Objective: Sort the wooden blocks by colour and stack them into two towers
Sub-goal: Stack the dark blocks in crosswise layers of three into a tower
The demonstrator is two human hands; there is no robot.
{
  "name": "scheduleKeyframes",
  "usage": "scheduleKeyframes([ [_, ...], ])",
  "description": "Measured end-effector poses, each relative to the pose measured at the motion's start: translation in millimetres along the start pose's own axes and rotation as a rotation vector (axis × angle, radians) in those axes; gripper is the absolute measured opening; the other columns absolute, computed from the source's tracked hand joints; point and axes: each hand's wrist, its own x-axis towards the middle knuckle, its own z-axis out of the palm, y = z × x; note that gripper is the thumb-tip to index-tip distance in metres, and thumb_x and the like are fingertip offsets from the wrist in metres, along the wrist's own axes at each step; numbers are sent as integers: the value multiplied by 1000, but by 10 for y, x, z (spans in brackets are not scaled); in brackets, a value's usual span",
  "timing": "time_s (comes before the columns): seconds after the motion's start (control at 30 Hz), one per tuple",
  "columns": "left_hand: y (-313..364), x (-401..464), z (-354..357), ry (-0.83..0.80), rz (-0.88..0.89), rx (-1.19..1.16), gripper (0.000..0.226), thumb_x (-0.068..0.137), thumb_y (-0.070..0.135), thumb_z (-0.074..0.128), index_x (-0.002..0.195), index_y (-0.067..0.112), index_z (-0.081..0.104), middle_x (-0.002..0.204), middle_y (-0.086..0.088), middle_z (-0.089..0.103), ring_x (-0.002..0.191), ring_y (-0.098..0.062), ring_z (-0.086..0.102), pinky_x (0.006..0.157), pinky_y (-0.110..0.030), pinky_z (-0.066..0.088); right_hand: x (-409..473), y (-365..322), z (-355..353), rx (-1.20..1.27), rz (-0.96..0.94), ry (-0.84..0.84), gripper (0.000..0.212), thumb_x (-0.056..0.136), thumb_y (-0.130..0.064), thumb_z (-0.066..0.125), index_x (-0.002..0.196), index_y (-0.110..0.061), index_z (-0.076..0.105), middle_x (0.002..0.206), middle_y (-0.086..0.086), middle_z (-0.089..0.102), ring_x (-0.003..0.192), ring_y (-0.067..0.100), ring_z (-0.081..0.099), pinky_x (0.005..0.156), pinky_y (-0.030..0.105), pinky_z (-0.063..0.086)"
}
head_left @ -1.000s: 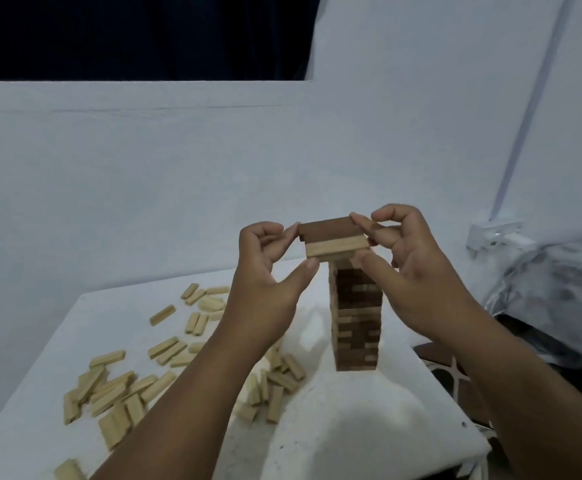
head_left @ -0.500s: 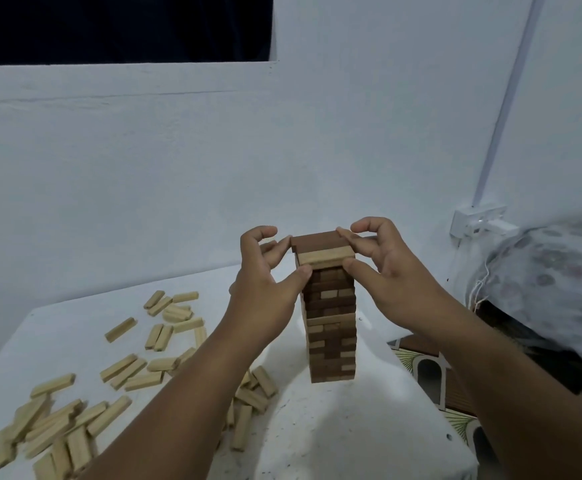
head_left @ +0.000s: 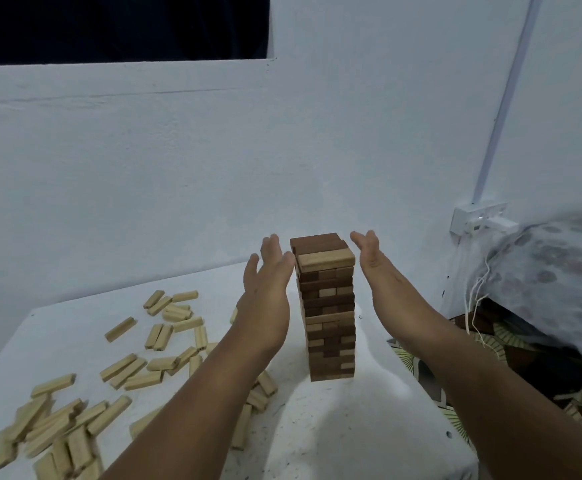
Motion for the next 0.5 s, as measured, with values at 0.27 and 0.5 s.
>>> scheduleKeyframes([
  [0.27, 6, 44, 163, 13, -254, -111, 114, 50, 99, -1, 152, 50, 18, 161, 13, 24, 150, -24, 16, 118, -55, 9, 50, 30, 108, -57, 60, 22, 106, 50, -103, -6, 144, -62, 18, 160, -30, 2, 152, 14, -1, 122, 55, 2],
  [0.5, 146, -50, 189, -44, -214, -213, 57, 92, 66, 0, 126, 50, 42, 119, 21, 45, 114, -1, 39, 102, -28, 22, 21, -1, 90, -82, 51, 34, 106, 55, -99, -8, 148, -56, 18, 161, -28, 0, 152, 13, 0, 122, 53, 3],
])
